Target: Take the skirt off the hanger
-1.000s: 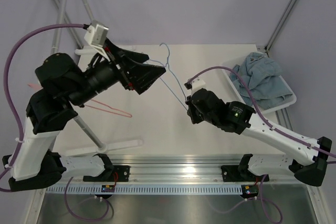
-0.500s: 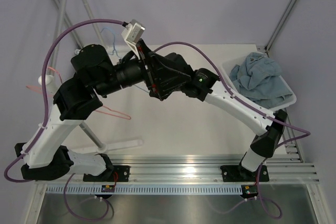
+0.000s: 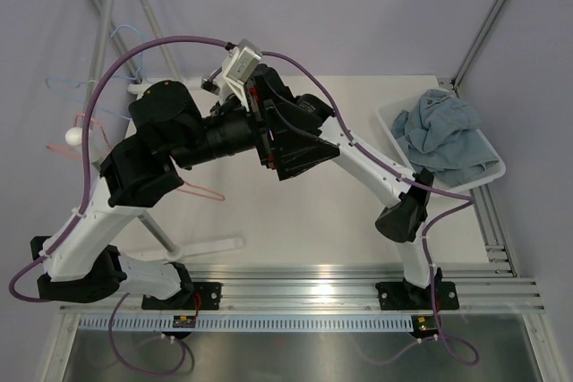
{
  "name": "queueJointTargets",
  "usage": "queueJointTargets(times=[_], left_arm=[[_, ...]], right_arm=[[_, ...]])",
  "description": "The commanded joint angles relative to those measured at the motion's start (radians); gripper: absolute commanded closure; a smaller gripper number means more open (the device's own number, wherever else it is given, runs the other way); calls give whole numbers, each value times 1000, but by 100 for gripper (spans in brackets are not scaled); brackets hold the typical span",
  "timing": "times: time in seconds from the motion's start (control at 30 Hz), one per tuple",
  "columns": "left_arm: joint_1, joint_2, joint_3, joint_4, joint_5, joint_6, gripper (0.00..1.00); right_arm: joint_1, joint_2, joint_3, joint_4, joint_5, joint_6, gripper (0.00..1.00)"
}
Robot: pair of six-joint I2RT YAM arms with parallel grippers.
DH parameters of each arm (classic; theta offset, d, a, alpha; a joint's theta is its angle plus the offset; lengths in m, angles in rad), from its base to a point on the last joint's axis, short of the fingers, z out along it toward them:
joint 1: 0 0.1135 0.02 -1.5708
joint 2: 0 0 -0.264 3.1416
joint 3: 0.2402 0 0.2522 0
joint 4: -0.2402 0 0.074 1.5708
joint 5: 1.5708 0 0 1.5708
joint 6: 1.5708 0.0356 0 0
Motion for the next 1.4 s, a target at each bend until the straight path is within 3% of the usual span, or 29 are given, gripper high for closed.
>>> queueJointTargets(times=[0.0,0.47,0.77,0.93,0.97,1.0,1.13,1.2,1.37], left_arm=[[-9,3,30,57,30,4,3],[-9,3,2,40,20,25,2],[-9,6,-4,38,19,24,2],[-9,0,-19,28,8,36,1],[-9,1,-19,25,0,38,1],[-9,1,-14,18,-1,42,1],[-9,1,-11,0,-16,45,1],[-9,0,-11,-6,-29,51,1],[-9,10,31,-47,-75,81,1]], right_arm=[[-2,64,143,-3,-103,-15,100],[36,199,343,-110,-159,-93,100],[65,222,335,-171,-119,-120,100],[65,175,219,-135,-67,-98,100],[67,140,188,-91,-39,-92,81],[67,121,132,-67,-24,-84,69],[65,40,27,22,62,-51,36],[64,-2,-19,57,143,-51,25],[42,-83,-114,141,289,58,13]])
